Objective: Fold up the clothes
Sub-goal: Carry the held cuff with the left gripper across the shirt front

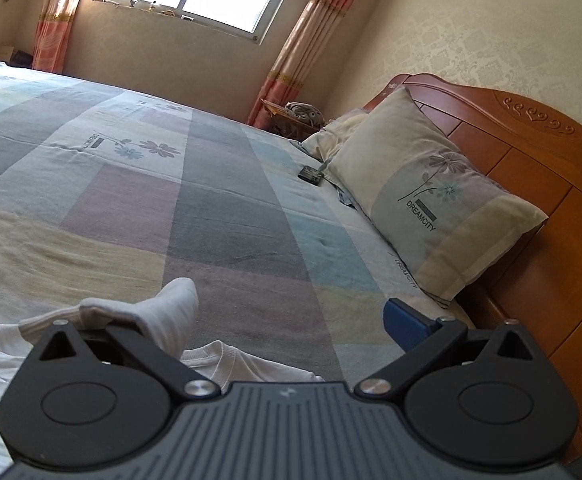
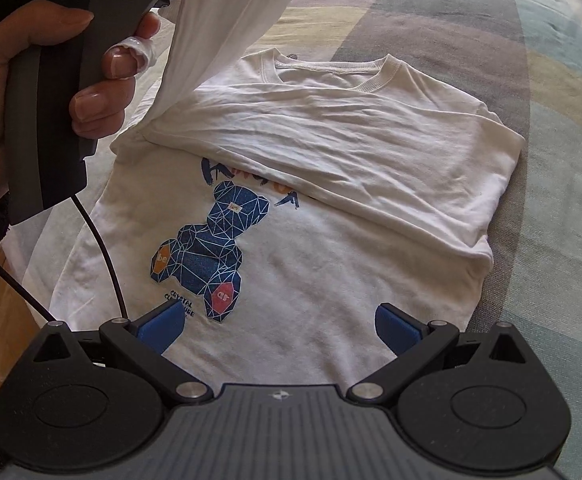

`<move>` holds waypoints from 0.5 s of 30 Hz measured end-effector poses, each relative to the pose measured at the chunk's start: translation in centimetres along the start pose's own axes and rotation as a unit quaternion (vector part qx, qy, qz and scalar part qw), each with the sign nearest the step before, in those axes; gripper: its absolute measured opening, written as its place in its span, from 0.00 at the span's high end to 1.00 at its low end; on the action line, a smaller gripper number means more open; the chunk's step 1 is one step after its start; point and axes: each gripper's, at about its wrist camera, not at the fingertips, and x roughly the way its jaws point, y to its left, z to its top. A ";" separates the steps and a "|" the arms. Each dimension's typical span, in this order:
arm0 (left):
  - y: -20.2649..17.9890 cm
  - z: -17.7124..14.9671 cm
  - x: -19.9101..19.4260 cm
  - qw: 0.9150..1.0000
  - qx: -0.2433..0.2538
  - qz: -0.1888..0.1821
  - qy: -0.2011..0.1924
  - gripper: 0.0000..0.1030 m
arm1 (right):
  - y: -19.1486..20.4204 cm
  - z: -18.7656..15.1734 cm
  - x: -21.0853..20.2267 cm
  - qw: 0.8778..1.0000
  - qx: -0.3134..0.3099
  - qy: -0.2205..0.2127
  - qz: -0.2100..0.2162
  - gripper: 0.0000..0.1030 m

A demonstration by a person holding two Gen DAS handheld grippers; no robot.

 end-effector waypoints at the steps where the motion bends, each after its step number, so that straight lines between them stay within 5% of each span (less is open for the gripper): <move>1: -0.3 0.0 0.1 1.000 0.005 -0.006 0.001 0.01 | 0.0 0.0 0.0 1.000 0.001 0.001 0.000 0.00; 15: -3.2 -2.5 4.4 0.993 0.072 -0.052 0.075 0.01 | -0.1 0.0 0.4 1.000 0.009 0.011 0.000 0.00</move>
